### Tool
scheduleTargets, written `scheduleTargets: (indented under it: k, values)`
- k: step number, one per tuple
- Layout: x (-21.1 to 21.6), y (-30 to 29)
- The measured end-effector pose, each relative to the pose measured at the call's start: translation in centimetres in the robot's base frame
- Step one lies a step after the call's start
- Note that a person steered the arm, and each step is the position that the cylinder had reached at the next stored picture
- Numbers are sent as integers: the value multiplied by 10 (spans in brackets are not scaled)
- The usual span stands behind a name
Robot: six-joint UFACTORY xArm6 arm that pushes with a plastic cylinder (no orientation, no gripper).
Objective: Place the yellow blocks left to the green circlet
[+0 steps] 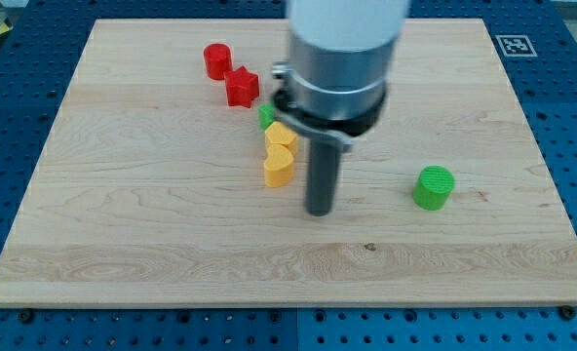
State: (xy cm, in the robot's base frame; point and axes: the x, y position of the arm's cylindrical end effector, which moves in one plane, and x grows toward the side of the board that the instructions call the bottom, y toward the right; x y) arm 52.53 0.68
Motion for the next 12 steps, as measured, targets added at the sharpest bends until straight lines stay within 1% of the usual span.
scheduleTargets:
  k: [1,2,3,4,6,8,9,10,11,12]
  values:
    - [-4,-59]
    - [-45,-87]
    - [-58,-87]
    - [-58,-81]
    - [-58,-22]
    - [-38,-1]
    - [-34,27]
    - [-27,41]
    - [-24,35]
    - [-24,6]
